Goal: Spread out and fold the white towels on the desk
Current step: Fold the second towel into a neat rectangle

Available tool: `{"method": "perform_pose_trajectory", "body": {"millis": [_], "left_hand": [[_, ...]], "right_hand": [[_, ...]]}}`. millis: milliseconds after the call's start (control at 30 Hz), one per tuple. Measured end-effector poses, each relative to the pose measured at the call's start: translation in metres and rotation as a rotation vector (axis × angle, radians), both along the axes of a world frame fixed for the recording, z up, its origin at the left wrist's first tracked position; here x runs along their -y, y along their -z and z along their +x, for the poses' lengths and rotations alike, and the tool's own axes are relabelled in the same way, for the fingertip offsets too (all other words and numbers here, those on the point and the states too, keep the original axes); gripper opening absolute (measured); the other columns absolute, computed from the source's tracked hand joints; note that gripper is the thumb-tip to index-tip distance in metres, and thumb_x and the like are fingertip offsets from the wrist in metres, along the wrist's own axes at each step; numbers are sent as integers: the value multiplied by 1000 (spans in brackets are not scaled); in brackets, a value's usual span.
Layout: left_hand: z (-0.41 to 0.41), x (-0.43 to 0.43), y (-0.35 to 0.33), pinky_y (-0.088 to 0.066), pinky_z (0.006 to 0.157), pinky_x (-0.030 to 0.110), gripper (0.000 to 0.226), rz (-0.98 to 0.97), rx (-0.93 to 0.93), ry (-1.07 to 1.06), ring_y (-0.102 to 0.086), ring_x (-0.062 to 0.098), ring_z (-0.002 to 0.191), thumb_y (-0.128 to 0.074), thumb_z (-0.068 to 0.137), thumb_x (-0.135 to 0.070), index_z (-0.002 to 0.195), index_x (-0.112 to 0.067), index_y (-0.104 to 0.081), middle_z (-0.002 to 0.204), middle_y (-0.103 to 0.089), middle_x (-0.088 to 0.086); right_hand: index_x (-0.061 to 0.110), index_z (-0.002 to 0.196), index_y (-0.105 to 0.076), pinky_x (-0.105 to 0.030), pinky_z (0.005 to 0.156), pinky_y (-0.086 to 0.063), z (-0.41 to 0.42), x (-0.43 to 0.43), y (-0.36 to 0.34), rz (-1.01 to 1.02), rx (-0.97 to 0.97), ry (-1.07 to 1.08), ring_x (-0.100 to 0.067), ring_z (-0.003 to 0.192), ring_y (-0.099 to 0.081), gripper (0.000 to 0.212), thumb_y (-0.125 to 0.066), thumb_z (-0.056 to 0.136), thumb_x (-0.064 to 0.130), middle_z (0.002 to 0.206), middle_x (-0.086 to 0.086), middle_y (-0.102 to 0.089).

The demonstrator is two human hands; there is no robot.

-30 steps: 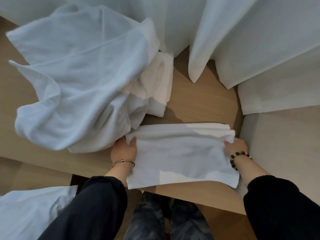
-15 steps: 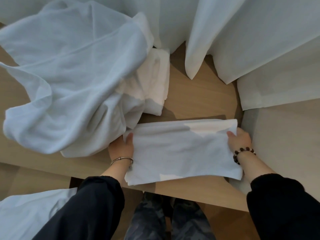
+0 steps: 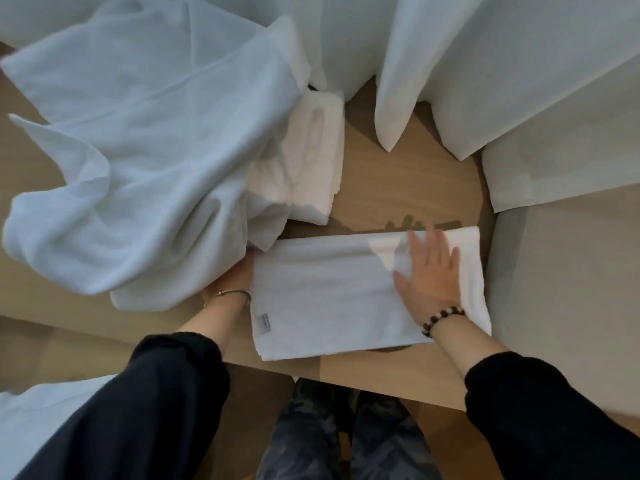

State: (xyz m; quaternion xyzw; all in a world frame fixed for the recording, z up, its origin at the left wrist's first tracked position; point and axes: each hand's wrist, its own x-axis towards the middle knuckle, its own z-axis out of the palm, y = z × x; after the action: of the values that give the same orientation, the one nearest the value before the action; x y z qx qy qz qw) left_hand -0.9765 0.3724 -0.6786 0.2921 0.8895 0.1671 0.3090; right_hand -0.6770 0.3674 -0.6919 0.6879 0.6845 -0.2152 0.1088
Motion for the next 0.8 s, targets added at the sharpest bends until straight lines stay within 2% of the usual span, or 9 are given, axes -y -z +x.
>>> {"method": "perform_pose_trajectory", "body": {"millis": [67,133,267,367,467,567,667,733,800], "left_hand": [[-2,-13,-4,-24,73,-1,39,44,190,-90,-41,9,96,-52,96,-28,130,-9,-48,121,-47,-3],[-10,-28,-8,-24,73,2,42,82,286,-140,-39,13,105,-48,98,-22,136,-7,-40,124,-39,-4],[-51,-61,-13,-30,98,21,44,82,248,-88,-37,23,127,-46,99,-29,139,-11,-38,140,-39,6],[-75,-70,-6,-28,100,25,50,-95,29,35,-39,25,129,-43,98,-37,140,-12,-39,144,-41,7],[-63,-51,0,-39,90,35,41,-216,-160,56,-49,35,116,-39,96,-28,128,-3,-48,129,-51,20],[-36,-21,3,-41,75,32,27,-14,-132,79,-56,30,97,-48,90,-28,106,-9,-60,106,-62,12],[-23,-6,12,-39,75,30,26,4,11,561,-53,21,96,-56,89,-36,100,-14,-65,95,-58,0],[-25,-9,18,-39,86,33,33,-123,-2,775,-46,21,107,-60,86,-40,107,-15,-63,106,-56,1],[-28,-14,18,-36,88,33,35,-205,-43,840,-42,23,113,-62,85,-41,107,-14,-63,113,-54,3]], "right_hand": [[26,142,29,-47,113,12,-9,13,10,-146,73,-106,-28,143,21,80,-30,95,51,154,-8,27],[26,132,41,-50,114,10,-15,16,14,-181,108,-92,-28,141,25,79,-23,96,53,151,-8,34],[26,130,44,-53,114,6,-17,12,17,-175,134,-85,-29,141,25,78,-20,96,55,151,-9,34],[24,135,39,-53,113,7,-17,10,13,-212,156,-111,-29,141,25,77,-20,96,55,151,-9,34],[21,147,21,-50,113,10,-19,6,8,-201,125,-111,-28,143,21,76,-28,97,50,155,-8,25],[16,150,-14,-45,116,3,-19,-7,1,-60,20,-72,-26,144,-4,63,-40,97,38,157,-9,-11],[13,136,-43,-40,106,-22,-9,-29,-2,61,-63,-98,-31,124,-34,47,-49,93,30,136,-13,-45],[17,126,-52,-36,95,-26,0,-49,-2,3,-30,-131,-29,115,-38,38,-49,93,34,126,-10,-50],[22,121,-54,-36,92,-26,6,-68,-2,-137,47,-181,-27,116,-37,35,-48,92,42,126,-7,-49]]}}
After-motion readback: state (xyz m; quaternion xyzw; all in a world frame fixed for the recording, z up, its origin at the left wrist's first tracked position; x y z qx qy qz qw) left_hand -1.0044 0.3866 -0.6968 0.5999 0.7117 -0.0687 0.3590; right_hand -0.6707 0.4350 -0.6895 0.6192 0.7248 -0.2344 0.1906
